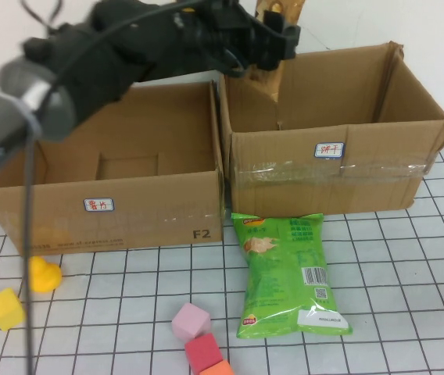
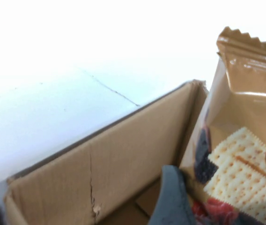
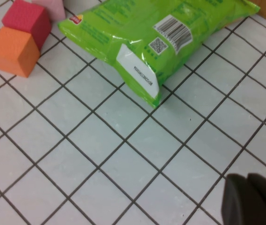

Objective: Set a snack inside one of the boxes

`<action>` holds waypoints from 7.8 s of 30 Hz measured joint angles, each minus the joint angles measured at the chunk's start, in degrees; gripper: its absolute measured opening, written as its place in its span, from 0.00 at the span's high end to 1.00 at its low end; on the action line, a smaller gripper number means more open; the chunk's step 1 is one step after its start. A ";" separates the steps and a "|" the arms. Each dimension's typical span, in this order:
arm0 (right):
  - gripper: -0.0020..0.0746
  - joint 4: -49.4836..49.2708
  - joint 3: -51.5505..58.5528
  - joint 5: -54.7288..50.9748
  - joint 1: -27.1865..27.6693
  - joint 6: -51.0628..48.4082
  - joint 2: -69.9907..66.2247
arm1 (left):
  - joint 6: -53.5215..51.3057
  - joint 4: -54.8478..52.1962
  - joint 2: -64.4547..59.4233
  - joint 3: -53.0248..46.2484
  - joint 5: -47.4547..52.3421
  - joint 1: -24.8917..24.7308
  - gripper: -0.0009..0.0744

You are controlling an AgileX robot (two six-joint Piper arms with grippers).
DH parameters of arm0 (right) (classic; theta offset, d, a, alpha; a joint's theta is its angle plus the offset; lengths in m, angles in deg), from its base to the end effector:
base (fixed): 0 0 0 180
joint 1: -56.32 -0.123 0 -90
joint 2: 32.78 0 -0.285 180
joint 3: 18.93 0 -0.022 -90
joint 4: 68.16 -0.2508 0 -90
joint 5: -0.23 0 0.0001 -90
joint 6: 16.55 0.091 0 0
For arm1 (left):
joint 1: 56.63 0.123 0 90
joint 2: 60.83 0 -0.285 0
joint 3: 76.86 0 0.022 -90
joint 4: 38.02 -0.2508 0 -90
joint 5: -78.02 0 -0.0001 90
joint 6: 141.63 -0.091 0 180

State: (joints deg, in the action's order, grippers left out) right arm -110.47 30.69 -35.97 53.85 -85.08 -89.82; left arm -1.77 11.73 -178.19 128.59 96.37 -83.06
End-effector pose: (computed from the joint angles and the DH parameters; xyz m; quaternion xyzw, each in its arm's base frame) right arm 0.1487 0.0427 0.2521 -0.3439 0.8406 0.0853 0.4097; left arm 0.4094 -0.2280 0.3683 0.1980 0.7604 -0.2726 0.5552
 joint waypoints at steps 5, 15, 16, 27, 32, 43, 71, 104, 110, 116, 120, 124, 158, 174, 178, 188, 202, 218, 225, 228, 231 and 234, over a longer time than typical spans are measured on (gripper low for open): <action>0.98 -0.14 0.00 0.00 0.00 0.00 0.00 | -1.24 1.37 -5.76 4.40 -0.64 0.00 0.38; 0.98 -0.24 0.00 0.13 0.00 0.00 0.00 | -1.82 0.59 -7.37 6.07 -0.80 0.00 0.15; 0.98 -0.24 0.00 0.38 0.00 0.00 0.00 | -1.82 0.13 -7.10 6.46 -0.71 0.00 0.15; 0.97 -4.51 0.00 0.48 0.00 -0.04 -1.60 | 3.35 -22.13 4.31 8.00 14.24 0.00 0.93; 0.71 -17.31 0.00 1.11 0.00 -3.41 -7.14 | 11.07 -34.76 11.93 8.23 31.54 0.00 0.98; 0.20 -52.86 0.00 -1.82 0.00 -24.88 -28.38 | 22.62 -42.84 34.33 -22.22 20.45 0.00 0.99; 0.19 -55.88 -10.45 -17.30 -1.87 -33.85 -60.65 | 23.65 -50.79 91.47 -77.51 8.45 0.00 0.99; 0.92 -56.12 -17.36 -16.90 -5.37 -33.56 -67.40 | 29.83 -50.79 91.62 -77.88 10.95 0.00 0.99; 0.96 -56.12 -17.36 -23.61 -5.26 -32.72 -67.40 | 30.03 -50.79 91.62 -77.88 11.69 0.00 0.99; 0.96 -56.12 -17.36 -27.87 -5.26 -30.71 -67.40 | 30.03 -50.79 91.62 -77.88 11.69 0.00 0.99; 0.96 -56.12 -17.36 -27.96 -5.26 -29.93 -66.06 | 30.05 -50.79 91.62 -77.88 11.69 0.00 0.99; 0.96 -56.02 -17.36 -28.10 -5.26 -28.41 -61.20 | 30.15 -50.79 91.62 -77.88 11.69 0.00 0.99; 0.97 -54.22 -75.54 -9.79 -24.75 -16.00 -66.86 | 34.93 -50.79 91.62 -77.88 13.08 0.00 0.99; 0.41 -37.51 -94.20 -11.73 -25.14 -0.33 -79.04 | 35.45 -51.50 91.62 -77.88 13.65 0.00 0.99; 0.73 -28.35 -95.29 -17.35 -25.14 -0.19 -75.00 | 36.27 -53.13 91.62 -77.88 13.42 0.00 0.99; 0.96 20.57 -96.28 -32.12 -25.25 22.56 -61.79 | 62.73 -78.06 91.62 -77.88 16.33 0.00 0.99; 0.97 42.31 -60.67 -20.90 -25.03 31.63 -36.49 | 68.32 -68.50 91.85 -81.94 13.01 0.00 0.99; 0.97 42.31 -5.93 1.19 -25.03 39.95 2.80 | 67.19 -67.08 94.04 -82.41 9.44 0.00 0.99; 0.97 41.76 1.76 -0.54 -25.03 40.94 16.60 | 67.19 -66.47 94.04 -83.34 10.48 0.00 0.99; 0.97 41.64 2.78 -2.44 -25.03 41.04 19.53 | 67.19 -66.24 94.04 -83.47 12.73 0.00 0.99; 0.97 41.64 3.02 -4.42 -25.03 41.04 20.65 | 67.19 -66.13 94.04 -83.51 14.21 0.00 0.99; 0.97 41.54 3.02 -5.67 -25.03 41.04 20.86 | 67.19 -66.13 94.04 -83.51 14.51 0.00 0.99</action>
State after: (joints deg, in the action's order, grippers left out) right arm -68.93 33.71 -41.63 28.82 -44.03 -68.95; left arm 65.42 -54.40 -84.15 45.08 110.88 -83.06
